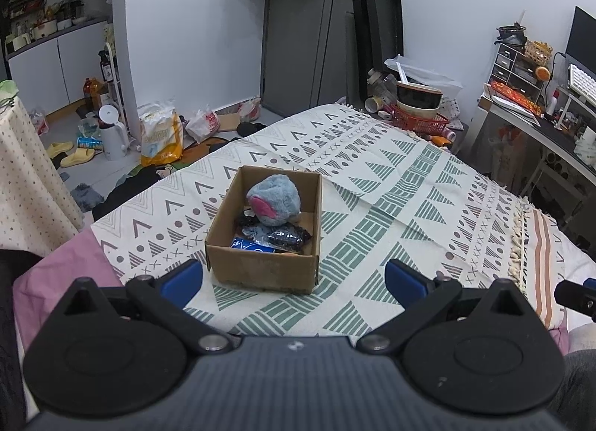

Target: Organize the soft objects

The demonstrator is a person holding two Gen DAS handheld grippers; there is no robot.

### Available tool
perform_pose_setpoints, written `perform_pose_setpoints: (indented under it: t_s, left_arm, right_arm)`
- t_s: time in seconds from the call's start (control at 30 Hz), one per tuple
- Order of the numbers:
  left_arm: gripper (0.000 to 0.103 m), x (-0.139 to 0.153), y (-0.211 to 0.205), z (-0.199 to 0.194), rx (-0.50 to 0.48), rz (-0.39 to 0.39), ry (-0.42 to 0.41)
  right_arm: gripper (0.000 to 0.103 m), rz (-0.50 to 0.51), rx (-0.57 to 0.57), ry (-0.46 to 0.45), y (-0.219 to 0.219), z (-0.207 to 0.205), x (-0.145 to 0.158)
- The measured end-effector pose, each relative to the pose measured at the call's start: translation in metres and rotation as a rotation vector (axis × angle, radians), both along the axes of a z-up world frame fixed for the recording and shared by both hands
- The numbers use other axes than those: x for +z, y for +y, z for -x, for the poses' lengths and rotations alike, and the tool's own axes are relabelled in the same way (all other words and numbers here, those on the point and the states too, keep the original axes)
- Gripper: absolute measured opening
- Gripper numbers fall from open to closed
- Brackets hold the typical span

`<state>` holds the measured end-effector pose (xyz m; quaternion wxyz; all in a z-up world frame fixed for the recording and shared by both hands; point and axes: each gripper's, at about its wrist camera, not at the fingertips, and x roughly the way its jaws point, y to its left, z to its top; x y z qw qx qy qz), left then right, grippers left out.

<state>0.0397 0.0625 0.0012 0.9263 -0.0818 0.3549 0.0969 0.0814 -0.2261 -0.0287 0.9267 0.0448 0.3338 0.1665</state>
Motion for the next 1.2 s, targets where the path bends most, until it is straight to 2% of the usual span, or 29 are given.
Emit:
perform_pose_setpoints:
  t_s: [1.2]
  left_arm:
    - [0.103, -0.011, -0.006, 0.002, -0.045, 0.011, 0.026]
  right_arm:
    - [0.103, 0.034, -0.012, 0.036, 0.008, 0.004, 0.001]
